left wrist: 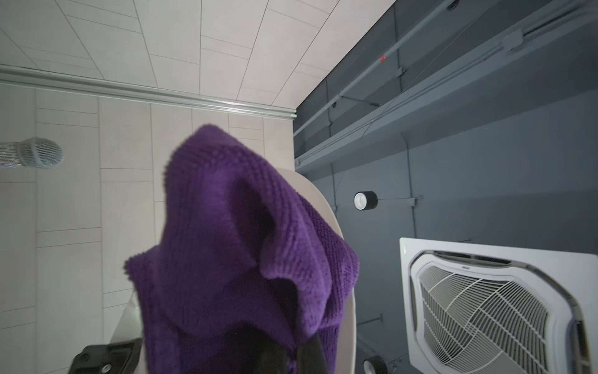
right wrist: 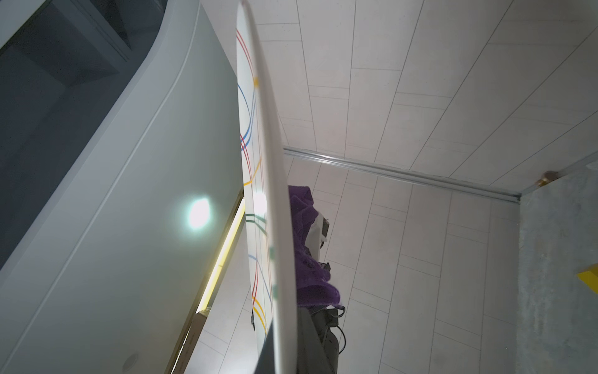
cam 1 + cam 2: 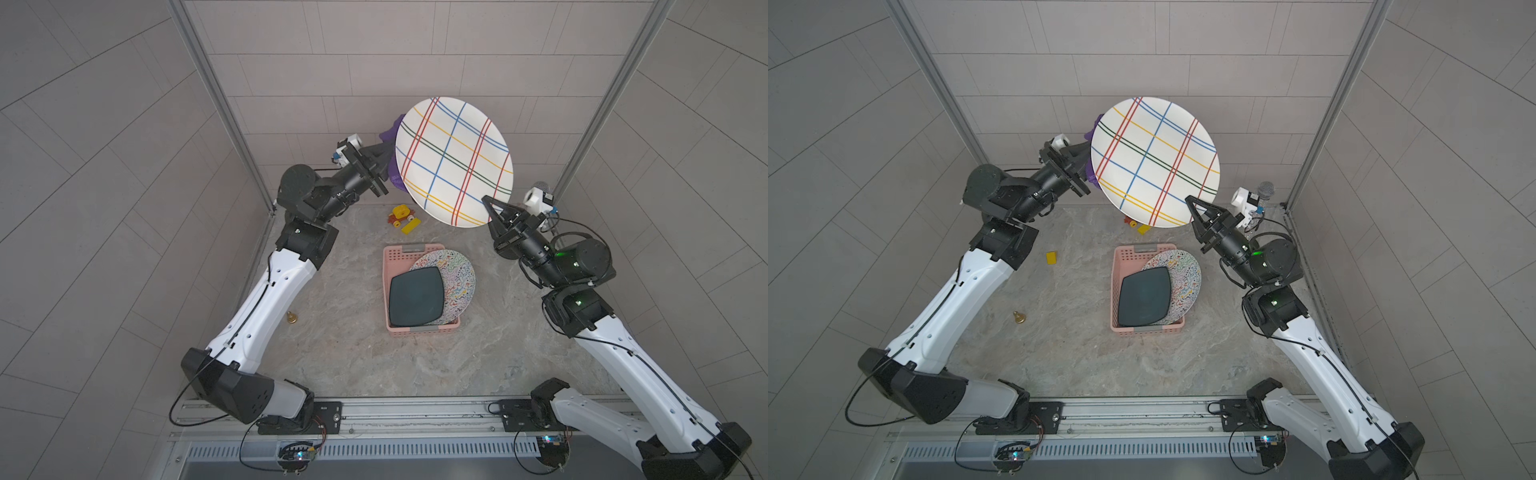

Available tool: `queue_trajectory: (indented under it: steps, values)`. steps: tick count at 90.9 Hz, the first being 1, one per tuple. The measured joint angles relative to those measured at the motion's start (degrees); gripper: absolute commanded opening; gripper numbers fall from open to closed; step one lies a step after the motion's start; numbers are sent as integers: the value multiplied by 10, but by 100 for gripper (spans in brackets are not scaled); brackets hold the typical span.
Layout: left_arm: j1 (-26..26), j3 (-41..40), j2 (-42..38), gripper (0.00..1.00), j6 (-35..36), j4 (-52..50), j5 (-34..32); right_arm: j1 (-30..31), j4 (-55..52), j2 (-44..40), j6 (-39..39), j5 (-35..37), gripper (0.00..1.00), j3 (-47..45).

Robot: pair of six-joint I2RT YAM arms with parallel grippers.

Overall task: Wipe the wet plate dry
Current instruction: Wipe the plate with towel.

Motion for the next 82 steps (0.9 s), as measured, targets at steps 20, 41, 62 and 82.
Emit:
queue_trajectory:
  steps: [20, 41, 62, 82]
  values:
    - [-91, 54, 49, 0, -35, 42, -40, 21, 63, 68, -5, -1, 0, 84]
    - [-136, 71, 60, 0, -49, 48, -58, -73, 93, 104, 18, -8, 0, 156]
    - [-115, 152, 86, 0, -51, 83, -92, 30, 72, 65, -24, 3, 0, 120]
    - [-177, 169, 116, 0, -50, 93, -108, 13, 78, 87, -50, -6, 0, 171]
